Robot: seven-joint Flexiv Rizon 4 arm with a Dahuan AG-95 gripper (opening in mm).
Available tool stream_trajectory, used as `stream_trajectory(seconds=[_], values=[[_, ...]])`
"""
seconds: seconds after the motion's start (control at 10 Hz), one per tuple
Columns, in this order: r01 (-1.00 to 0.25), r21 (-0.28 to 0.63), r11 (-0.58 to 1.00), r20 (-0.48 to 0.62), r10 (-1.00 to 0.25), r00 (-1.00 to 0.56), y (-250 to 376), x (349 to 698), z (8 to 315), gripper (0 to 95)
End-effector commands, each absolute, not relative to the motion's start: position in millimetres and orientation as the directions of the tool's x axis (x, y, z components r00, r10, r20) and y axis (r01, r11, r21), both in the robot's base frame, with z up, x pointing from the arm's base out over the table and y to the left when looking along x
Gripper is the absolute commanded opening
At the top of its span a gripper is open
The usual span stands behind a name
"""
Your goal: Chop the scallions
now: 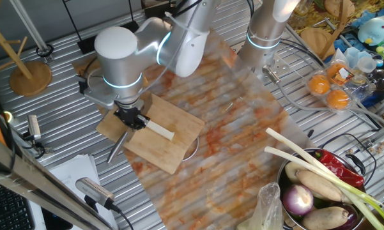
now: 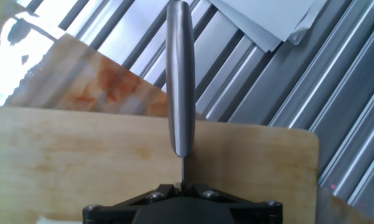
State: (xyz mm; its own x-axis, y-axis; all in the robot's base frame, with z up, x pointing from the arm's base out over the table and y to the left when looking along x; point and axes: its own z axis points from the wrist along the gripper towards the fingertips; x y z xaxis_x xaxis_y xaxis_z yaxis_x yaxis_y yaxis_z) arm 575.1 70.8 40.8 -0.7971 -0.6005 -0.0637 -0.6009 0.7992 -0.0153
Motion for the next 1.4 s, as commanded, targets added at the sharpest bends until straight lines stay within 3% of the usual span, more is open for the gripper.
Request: stream_trajectory(seconds=[0.1,0.6,1.4], values=[[-0.605,-0.034,0.795,-0.054,-0.606,-0.794,68,567,-5,0.0],[-0.622,-0.071,0.78,-0.035,-0.625,-0.78,53,535,-9,0.0],[-0.61,-0.025,0.792,-0.102,-0.609,-0.787,55,557,3,0.0]])
